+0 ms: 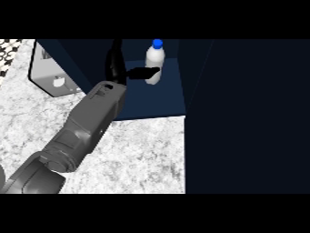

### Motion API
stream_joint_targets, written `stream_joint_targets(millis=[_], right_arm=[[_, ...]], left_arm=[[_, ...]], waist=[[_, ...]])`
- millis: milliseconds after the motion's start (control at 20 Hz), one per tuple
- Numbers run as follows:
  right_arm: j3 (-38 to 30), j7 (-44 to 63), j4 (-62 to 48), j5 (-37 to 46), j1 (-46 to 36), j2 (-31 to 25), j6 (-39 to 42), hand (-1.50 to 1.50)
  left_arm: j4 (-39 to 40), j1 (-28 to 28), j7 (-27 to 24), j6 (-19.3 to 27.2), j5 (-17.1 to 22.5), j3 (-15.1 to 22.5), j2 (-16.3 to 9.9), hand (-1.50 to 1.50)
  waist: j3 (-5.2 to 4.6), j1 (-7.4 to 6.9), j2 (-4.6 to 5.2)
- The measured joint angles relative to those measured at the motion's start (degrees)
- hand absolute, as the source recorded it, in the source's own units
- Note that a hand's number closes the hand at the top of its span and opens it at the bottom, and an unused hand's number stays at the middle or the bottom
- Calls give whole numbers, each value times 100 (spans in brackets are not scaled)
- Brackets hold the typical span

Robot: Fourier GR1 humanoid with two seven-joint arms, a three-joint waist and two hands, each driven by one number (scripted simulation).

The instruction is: Pick up the bottled water, place it into the cabinet and close the cabinet

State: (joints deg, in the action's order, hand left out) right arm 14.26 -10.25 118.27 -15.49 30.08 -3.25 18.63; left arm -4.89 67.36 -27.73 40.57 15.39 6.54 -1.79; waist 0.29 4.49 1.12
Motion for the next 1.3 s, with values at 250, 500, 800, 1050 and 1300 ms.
stream_joint_targets(millis=[250,500,800,1050,1300], right_arm=[[-70,-109,55,-48,148,-106,102,-150],[-30,-78,202,26,219,-91,20,-150],[-86,-49,146,28,125,-57,-69,-150],[25,94,340,124,180,-1,-232,-150],[-69,73,355,30,277,-51,-217,-150]], left_arm=[[-321,-126,-401,-460,183,-218,0,-150],[-593,-232,-866,-1089,318,-404,48,-150],[-991,-452,-1285,-1747,420,-496,186,-150],[-1386,-699,-1418,-2027,413,-181,197,-150],[-2060,-1201,-1306,-2207,588,133,165,-150]], waist=[[-13,-39,-4],[-7,-95,-7],[0,-230,-51],[6,-297,-78],[-3,-439,-132]])
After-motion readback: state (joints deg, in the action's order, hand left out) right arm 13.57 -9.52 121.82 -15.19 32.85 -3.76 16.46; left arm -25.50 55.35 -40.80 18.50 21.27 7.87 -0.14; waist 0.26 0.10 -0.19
